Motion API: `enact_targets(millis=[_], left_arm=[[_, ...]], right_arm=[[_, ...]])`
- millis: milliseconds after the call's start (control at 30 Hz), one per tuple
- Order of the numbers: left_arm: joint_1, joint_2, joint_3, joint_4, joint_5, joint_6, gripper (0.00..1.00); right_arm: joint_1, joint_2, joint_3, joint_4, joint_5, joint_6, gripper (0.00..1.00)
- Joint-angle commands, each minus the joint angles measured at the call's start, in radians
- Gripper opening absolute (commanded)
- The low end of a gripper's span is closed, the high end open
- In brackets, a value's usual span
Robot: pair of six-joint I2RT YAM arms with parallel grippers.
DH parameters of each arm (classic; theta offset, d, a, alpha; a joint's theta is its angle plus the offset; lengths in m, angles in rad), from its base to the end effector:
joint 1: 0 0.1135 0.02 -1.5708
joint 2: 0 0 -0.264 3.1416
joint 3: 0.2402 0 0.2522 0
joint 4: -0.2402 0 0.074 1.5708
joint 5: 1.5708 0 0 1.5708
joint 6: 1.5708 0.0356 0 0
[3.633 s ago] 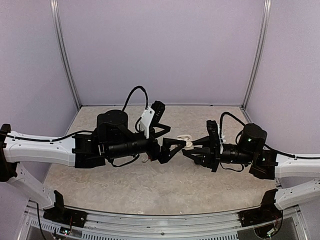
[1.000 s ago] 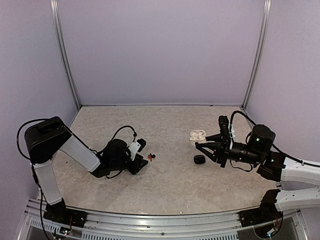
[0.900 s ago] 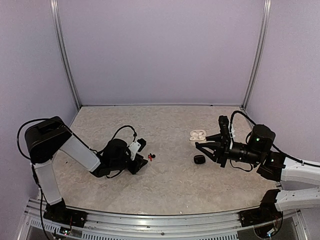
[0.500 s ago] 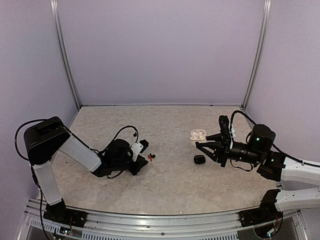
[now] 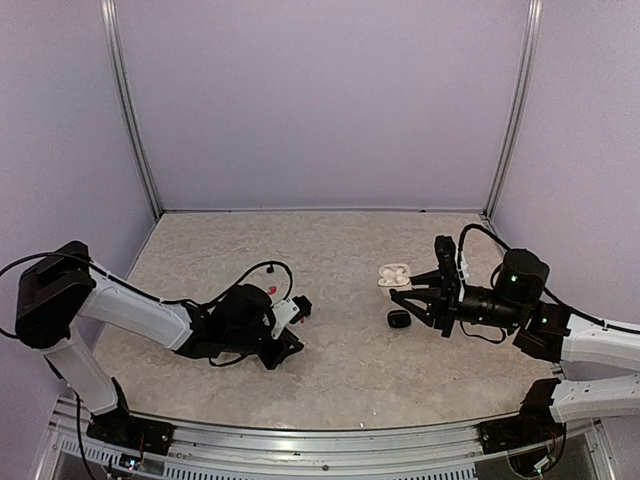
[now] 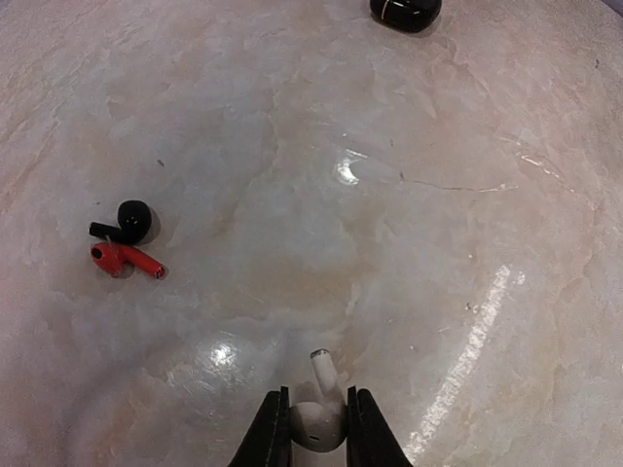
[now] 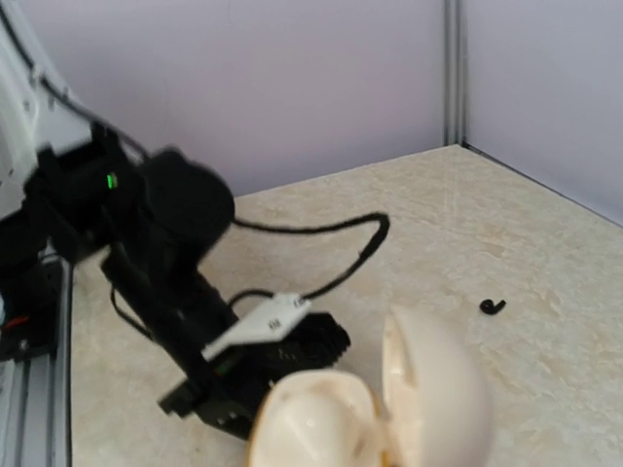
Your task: Insert the wireless bluetooth earbuds into the charging case
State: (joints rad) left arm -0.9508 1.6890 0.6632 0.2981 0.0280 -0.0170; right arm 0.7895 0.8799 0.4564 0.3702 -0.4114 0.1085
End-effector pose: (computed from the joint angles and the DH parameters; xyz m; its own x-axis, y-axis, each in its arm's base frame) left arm 0.1800 -0.2539 0.1244 -0.4004 0.5317 -0.7463 0.8190 0.5729 -0.0313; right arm 0.1351 0.1564 0.2653 -0.1382 0.0016 -0.9904 -0.9224 0.3639 0.1293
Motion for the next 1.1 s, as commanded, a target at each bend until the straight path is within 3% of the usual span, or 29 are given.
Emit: enact_targets(millis=[0,367,767,1067], left_arm=[[-0.047,-0.128,0.062,-0.19,0.009,-0.004,0.15],[-0.139,-0.399,0.139,-0.45,0.003,0.121,0.15],[-0.14,-0.5,0.254,-0.483,0.233,-0.062,0.15],[-0.089,-0.428,0.329,-0.449,0.413,-0.268,0.15]], right_arm=[[-0.011,0.034,0.009,-0.038,-0.114,-0.094,0.0],[0.001,0.064,-0.023,0.011,-0.278,-0.146,0.0],[0.125,0.068,-0.101,0.176,0.072,-0.337,0.0],[0.145,0.177,-0.079,0.332,0.097,-0.444,0.0]])
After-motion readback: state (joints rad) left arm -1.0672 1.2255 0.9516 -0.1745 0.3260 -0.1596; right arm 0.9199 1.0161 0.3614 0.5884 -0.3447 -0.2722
